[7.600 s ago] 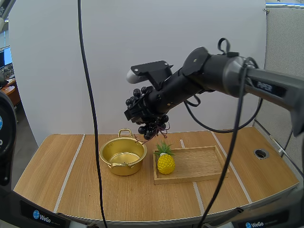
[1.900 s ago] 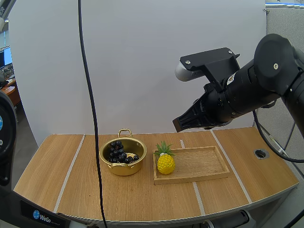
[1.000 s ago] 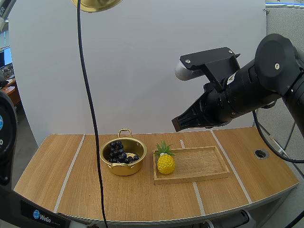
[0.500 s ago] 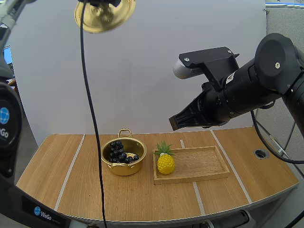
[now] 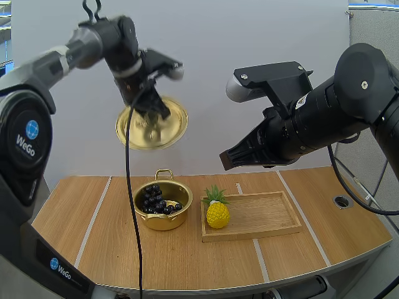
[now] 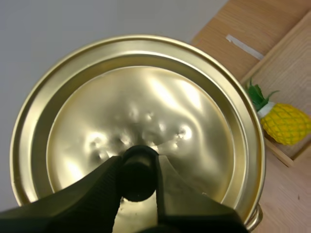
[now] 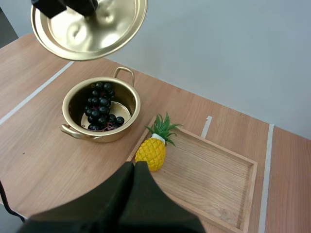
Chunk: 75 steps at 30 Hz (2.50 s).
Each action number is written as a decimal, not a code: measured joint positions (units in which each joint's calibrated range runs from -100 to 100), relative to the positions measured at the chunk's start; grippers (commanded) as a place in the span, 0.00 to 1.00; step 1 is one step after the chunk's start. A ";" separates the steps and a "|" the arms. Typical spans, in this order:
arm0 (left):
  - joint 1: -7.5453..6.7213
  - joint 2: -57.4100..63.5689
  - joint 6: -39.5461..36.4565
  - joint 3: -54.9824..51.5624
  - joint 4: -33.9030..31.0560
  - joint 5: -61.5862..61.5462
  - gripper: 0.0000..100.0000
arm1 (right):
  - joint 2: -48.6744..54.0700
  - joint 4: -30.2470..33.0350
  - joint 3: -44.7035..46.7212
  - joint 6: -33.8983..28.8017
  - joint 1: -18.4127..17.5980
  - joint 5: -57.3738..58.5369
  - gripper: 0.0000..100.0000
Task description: Open the pot, put the grape inside, and close it
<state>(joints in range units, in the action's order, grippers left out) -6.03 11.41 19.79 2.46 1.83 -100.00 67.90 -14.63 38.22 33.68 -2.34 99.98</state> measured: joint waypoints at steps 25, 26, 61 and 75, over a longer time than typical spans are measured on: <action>0.00 -13.48 6.94 -9.46 5.72 0.10 0.00 | 0.00 0.00 0.00 0.00 0.00 0.00 0.00; 0.00 -13.48 7.04 -10.35 5.72 0.10 0.00 | 0.00 0.00 0.00 0.00 0.00 0.00 0.00; 0.00 -16.04 8.13 -21.38 3.54 12.15 0.00 | 0.00 -2.42 0.00 0.00 0.00 0.00 0.00; 0.00 -18.93 8.13 -21.49 3.65 10.84 0.00 | 0.00 -2.52 0.00 0.00 0.00 0.00 0.00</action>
<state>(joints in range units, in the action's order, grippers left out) -6.03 -7.52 27.92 -19.03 5.48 -89.16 67.90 -17.15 38.22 33.68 -2.34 99.98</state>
